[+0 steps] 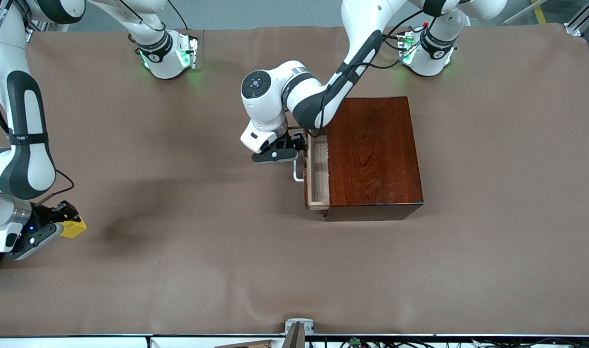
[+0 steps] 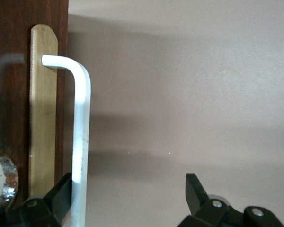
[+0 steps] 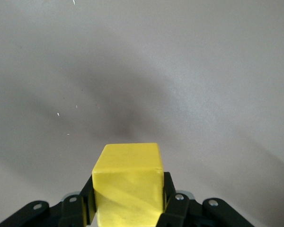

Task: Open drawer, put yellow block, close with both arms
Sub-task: 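Pull the drawer open with the left gripper while the right gripper lifts the cube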

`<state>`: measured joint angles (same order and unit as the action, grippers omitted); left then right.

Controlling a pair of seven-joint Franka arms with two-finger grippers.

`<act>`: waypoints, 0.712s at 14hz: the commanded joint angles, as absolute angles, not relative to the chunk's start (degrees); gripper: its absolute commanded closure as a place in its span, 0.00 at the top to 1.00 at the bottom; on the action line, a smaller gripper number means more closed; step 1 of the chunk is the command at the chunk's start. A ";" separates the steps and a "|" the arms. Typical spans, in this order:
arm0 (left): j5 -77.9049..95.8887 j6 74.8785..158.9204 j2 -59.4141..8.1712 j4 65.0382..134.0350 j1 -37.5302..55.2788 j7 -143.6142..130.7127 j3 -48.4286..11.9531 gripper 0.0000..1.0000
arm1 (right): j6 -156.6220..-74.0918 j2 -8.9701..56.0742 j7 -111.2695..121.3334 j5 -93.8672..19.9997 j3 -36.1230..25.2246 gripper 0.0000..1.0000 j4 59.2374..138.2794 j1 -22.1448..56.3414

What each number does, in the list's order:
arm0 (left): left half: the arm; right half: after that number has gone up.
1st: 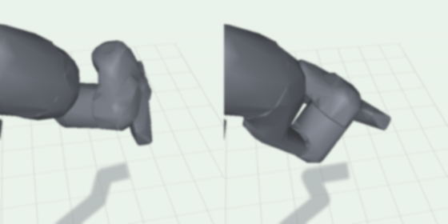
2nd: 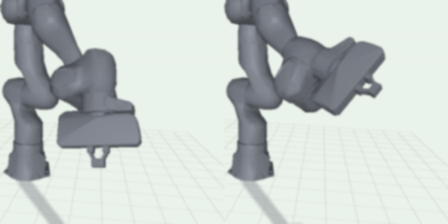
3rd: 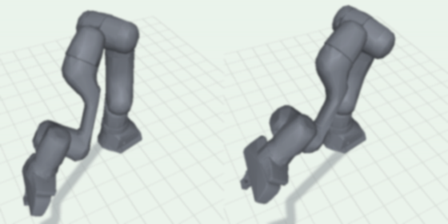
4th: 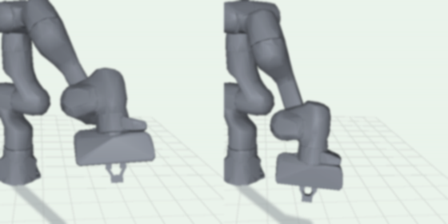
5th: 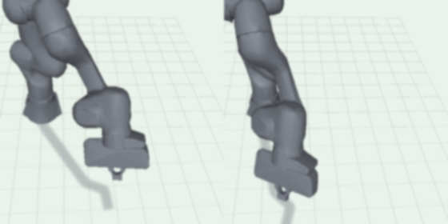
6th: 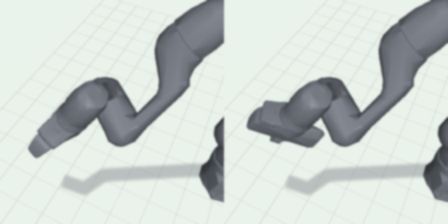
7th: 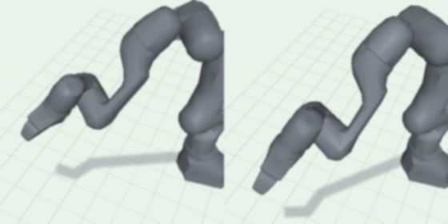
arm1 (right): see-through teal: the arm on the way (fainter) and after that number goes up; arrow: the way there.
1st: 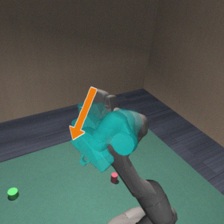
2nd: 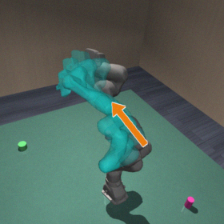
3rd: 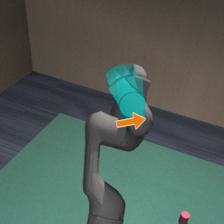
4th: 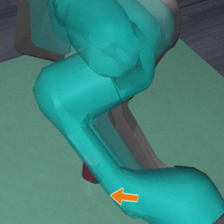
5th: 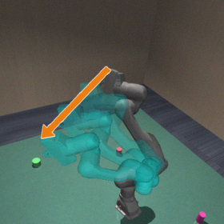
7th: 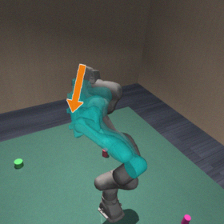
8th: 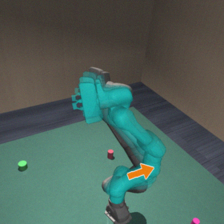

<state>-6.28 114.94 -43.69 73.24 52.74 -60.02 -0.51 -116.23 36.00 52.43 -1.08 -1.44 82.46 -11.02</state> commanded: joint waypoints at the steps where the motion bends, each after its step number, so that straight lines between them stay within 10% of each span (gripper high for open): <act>1: -2.90 121.19 -45.70 71.02 53.35 -61.08 -1.49 1.00 | -115.31 35.33 55.45 -0.44 -0.62 0.00 81.83 -11.95; 10: -2.81 128.14 -46.67 71.02 53.61 -61.17 -2.46 1.00 | -114.00 34.98 69.15 -1.05 -0.53 0.00 81.83 -11.87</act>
<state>-4.29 123.40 -44.39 73.25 53.14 -60.02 -1.67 -115.87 35.99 64.68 -1.08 -1.37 81.97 -11.20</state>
